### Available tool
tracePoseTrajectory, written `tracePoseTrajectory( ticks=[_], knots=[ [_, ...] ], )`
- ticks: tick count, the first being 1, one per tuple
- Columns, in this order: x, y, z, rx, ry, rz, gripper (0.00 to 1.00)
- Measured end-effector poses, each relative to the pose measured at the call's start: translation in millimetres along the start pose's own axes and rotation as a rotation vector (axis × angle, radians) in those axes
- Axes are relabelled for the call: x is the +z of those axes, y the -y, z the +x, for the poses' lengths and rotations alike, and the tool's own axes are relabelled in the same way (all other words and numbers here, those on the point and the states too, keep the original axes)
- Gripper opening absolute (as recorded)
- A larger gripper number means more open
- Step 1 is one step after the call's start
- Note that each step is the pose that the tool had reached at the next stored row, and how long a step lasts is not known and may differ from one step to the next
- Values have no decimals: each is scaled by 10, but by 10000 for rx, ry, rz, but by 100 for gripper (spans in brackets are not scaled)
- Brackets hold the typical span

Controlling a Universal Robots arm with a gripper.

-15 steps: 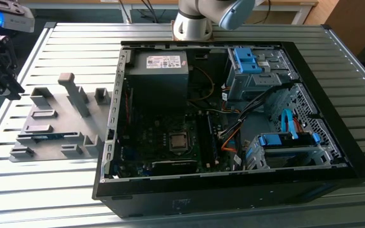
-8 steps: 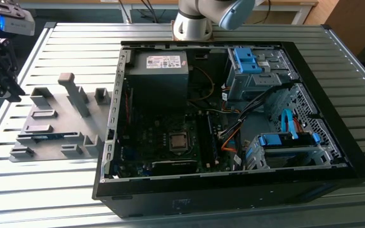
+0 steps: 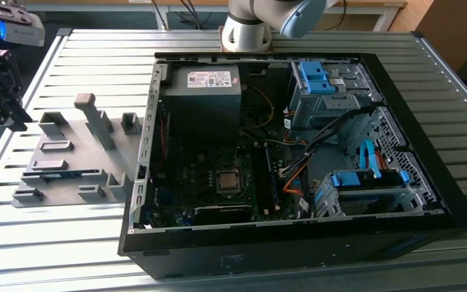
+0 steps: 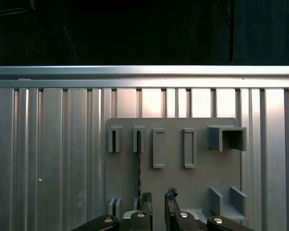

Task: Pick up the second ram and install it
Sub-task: 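Pick up the second ram and move it above second insertion slot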

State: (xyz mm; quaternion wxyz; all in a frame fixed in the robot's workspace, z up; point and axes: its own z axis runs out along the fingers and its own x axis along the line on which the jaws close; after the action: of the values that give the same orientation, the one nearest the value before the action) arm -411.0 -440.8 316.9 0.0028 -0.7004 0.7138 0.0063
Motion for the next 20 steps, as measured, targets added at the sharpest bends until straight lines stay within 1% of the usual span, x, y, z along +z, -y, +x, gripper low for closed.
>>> tracePoseTrajectory(
  ticks=[3, 5, 11, 20],
  knots=[
    [0, 0, 0, 0, 1, 1, 26],
    [4, 0, 2, 0, 1, 1, 38],
    [43, 0, 21, -2, 0, 0, 38],
    [151, -1, 53, -8, 0, 0, 38]
  ],
)
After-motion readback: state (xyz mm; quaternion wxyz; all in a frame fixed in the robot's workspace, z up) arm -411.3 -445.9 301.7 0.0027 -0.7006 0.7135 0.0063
